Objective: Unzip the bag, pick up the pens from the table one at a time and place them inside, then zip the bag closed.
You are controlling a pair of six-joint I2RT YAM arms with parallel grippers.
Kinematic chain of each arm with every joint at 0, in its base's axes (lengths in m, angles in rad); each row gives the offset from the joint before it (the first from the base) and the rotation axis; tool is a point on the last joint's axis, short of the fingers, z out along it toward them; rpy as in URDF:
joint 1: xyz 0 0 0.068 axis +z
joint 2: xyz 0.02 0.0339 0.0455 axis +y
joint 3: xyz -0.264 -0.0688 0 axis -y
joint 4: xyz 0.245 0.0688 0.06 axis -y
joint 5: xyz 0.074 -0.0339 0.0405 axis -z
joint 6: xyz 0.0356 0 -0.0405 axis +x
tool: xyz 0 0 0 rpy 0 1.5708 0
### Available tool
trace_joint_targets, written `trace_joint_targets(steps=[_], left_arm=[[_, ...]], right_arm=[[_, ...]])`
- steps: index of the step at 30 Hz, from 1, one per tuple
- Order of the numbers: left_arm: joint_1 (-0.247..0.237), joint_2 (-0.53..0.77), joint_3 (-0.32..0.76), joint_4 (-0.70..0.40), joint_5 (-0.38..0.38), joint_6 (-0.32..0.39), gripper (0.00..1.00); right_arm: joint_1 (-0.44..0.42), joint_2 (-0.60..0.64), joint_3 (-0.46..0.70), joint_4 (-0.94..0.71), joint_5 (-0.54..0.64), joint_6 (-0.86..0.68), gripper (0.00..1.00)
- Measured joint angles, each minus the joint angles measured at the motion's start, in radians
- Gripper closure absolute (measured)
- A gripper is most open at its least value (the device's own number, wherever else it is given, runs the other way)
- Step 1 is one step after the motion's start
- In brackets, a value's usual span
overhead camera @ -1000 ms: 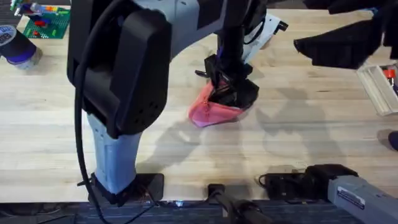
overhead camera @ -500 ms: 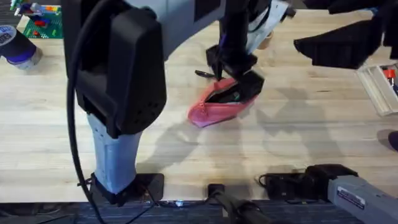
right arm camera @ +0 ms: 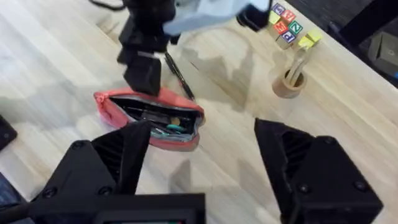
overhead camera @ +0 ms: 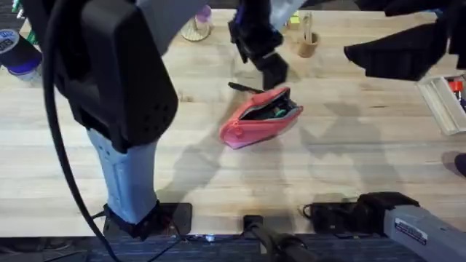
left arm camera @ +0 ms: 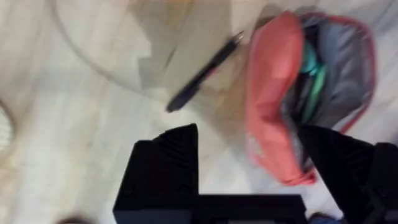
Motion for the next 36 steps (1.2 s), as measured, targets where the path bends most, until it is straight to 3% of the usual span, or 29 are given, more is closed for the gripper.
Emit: trace_joint_targets(steps=[9,16,22,36], left_arm=[[0.122,0.000,0.000,0.082,-0.022,0.349,0.006],[0.180,0.000,0.000,0.247,-0.026,0.534,0.006],[0.184,0.000,0.000,0.286,-0.026,0.595,0.007],[0.183,0.000,0.000,0.258,0.033,0.624,0.006]], right_arm=[[0.000,0.000,0.000,0.000,0.000,0.000,0.006],[0.000,0.000,0.000,0.000,0.000,0.000,0.006],[0.000,0.000,0.000,0.000,0.000,0.000,0.005],[0.000,0.000,0.000,0.000,0.022,0.000,0.005]])
